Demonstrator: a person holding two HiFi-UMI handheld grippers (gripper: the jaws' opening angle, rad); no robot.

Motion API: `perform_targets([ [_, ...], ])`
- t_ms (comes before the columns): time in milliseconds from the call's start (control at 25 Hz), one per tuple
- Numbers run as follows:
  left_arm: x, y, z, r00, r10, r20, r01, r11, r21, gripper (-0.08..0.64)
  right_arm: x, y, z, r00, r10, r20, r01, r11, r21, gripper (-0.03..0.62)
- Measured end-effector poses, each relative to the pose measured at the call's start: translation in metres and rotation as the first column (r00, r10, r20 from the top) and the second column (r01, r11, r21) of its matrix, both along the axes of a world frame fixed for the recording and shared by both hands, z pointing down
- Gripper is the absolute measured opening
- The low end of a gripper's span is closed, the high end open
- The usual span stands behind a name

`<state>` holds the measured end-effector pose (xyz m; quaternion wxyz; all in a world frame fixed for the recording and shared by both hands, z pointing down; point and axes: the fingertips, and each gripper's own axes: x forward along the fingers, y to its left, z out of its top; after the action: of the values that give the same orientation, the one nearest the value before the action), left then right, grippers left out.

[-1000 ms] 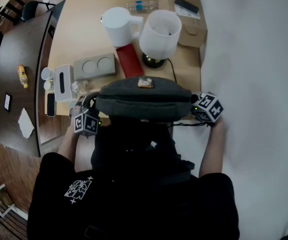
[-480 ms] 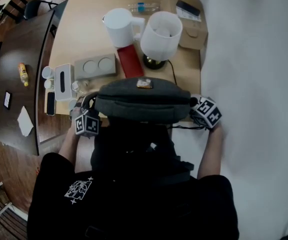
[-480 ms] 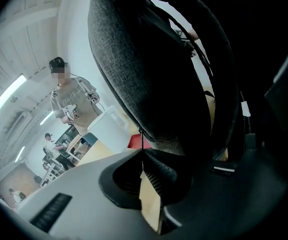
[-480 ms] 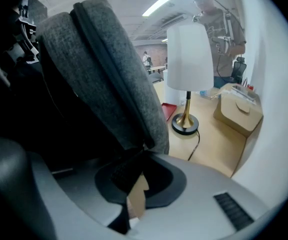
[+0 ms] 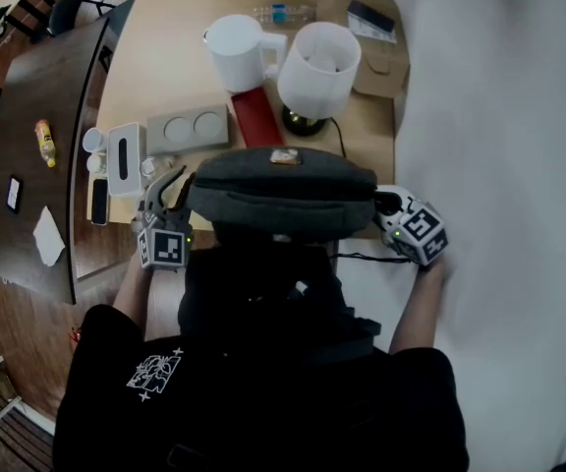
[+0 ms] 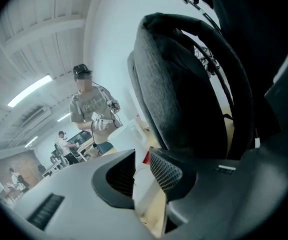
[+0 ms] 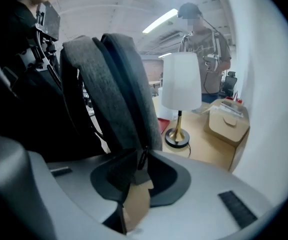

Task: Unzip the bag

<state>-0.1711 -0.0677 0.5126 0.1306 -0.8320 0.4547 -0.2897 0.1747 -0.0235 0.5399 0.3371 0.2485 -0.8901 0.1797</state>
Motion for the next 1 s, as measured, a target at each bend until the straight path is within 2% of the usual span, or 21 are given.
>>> perform_targets([
  [160, -0.001, 0.003, -0.024, 1.0, 0.019, -0.016, -0.018, 0.999, 0.028, 0.086, 0.018, -0.007, -0.033, 0.997, 0.06, 0.055, -0.063, 0.996, 0.059, 0.097],
  [280, -0.002, 0.002, -0.053, 0.998, 0.034, -0.06, -0.029, 0.996, 0.084, 0.084, 0.022, -0.02, -0.084, 0.985, 0.098, 0.143, -0.123, 0.976, 0.178, 0.097],
  [400, 0.002, -0.007, -0.088, 0.996, 0.05, -0.069, -0.041, 0.99, 0.132, 0.083, 0.018, -0.032, -0.144, 0.949, 0.1, 0.298, -0.199, 0.925, 0.324, 0.095],
  [520, 0.017, -0.019, -0.128, 0.993, 0.096, -0.074, -0.08, 0.978, 0.192, 0.083, 0.004, -0.038, -0.193, 0.914, 0.045, 0.403, -0.238, 0.865, 0.442, 0.095],
  [600, 0.026, -0.023, -0.153, 0.988, 0.126, -0.094, -0.102, 0.97, 0.221, 0.083, -0.013, -0.043, -0.219, 0.902, 0.003, 0.432, -0.243, 0.83, 0.502, 0.095],
  [680, 0.035, -0.026, -0.176, 0.982, 0.161, -0.101, -0.13, 0.956, 0.265, 0.083, -0.031, -0.045, -0.235, 0.897, -0.039, 0.44, -0.23, 0.809, 0.54, 0.095],
  [840, 0.056, -0.03, -0.205, 0.971, 0.225, -0.082, -0.188, 0.928, 0.322, 0.083, -0.058, -0.047, -0.249, 0.894, -0.113, 0.433, -0.179, 0.797, 0.577, 0.094],
  [1000, 0.075, -0.033, -0.221, 0.958, 0.279, -0.064, -0.238, 0.902, 0.361, 0.083, -0.073, -0.05, -0.263, 0.883, -0.145, 0.447, -0.171, 0.787, 0.593, 0.092],
])
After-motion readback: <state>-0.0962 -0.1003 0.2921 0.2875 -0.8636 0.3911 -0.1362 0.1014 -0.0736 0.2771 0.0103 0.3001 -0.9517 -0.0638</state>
